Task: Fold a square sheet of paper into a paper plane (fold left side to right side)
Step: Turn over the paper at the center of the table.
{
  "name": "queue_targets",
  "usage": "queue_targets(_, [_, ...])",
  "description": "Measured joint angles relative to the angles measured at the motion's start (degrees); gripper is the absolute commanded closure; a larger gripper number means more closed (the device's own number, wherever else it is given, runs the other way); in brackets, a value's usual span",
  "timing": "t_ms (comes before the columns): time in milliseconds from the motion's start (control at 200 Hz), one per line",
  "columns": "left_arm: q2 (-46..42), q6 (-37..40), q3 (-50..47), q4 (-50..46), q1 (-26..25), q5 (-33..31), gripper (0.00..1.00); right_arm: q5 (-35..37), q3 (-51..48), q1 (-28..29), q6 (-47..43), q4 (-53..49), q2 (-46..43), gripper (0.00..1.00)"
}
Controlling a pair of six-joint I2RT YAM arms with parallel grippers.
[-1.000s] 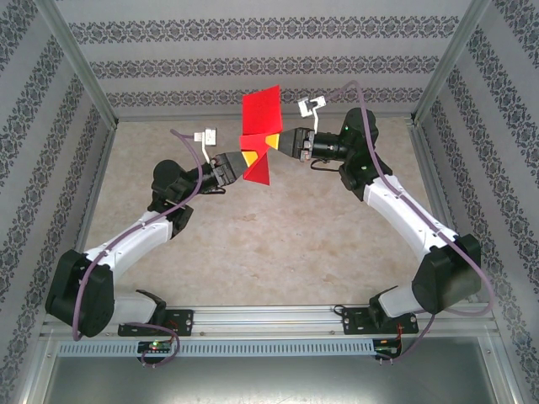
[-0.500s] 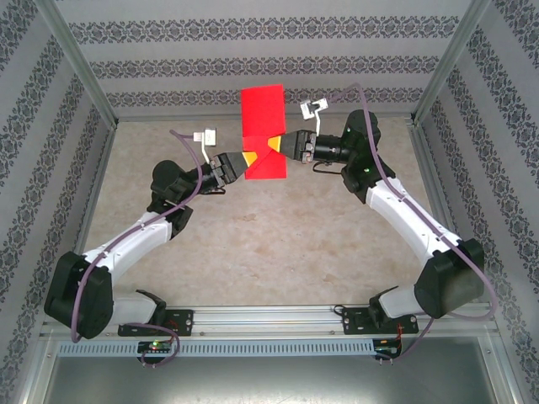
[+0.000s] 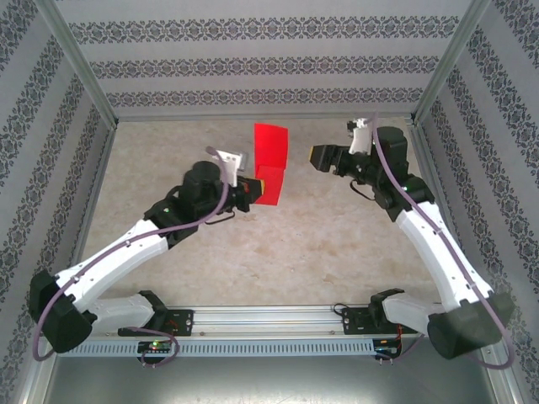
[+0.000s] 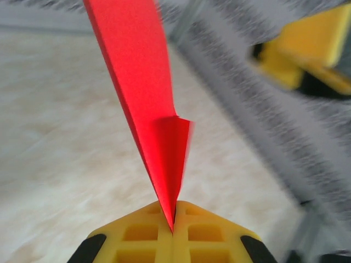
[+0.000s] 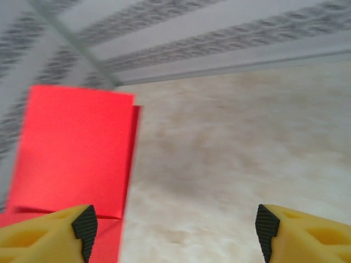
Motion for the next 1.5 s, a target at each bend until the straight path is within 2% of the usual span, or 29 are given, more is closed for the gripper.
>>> queue_targets(35, [2.3, 1.2, 2.2, -4.6, -2.3, -5.4, 1.00, 3.8, -1.4, -0.3, -1.0, -1.3, -1.5, 0.02])
queue_targets(120, [9.5, 1.7, 7.9, -15.5, -6.6, -18.3, 1.00, 10.9, -5.4, -1.6, -1.9, -2.8, -4.9, 0.02])
queue_targets(240, [20.5, -1.4, 14.7, -29.3, -9.8, -31.5, 1.00, 16.9, -10.0, -3.5, -2.0, -3.6, -7.8, 0.02])
queue_targets(365, [30.1, -7.1, 19.9, -39.8, -10.5, -39.4, 1.00, 19.1, -11.5, -4.1, -2.0, -4.0, -8.5, 0.02])
queue_targets(500, [39.5, -11.6, 26.2, -47.9, -10.4, -42.7, 1.00, 19.3, -11.5, -4.1, -2.0, -4.0, -8.5, 0.02])
queue_targets(724, [53.2, -15.3, 34.5, -53.4, -10.2, -41.9, 1.00, 19.3, -11.8, -4.5, -2.1, -4.2, -9.0, 0.02])
queue_targets(814, [55.4, -15.7, 35.3, -54.2, -9.8, -39.8, 0.99, 19.2, -11.9, -4.5, -2.1, -5.1, -10.4, 0.02])
queue_targets(939, [57.6, -15.4, 38.2, -54.8, -9.2, -36.6, 0.92, 19.3, -11.9, -4.5, -2.2, -5.7, -13.1, 0.02])
queue_targets(1094, [59.6, -14.1, 40.9, -53.2, -8.5, -29.6, 0.89, 19.3, -11.9, -4.5, -2.6, -6.3, -15.3, 0.02])
queue_targets(1239, [60.9, -13.3, 41.4, -50.7, -7.5, -23.6, 0.80, 19.3, -12.6, -4.5, -3.5, -6.5, -16.6, 0.02])
queue_targets(1499, [60.8, -11.4, 42.7, -50.1, -6.4, -19.9, 0.58, 18.2, -13.3, -4.5, -4.0, -7.1, -13.7, 0.02])
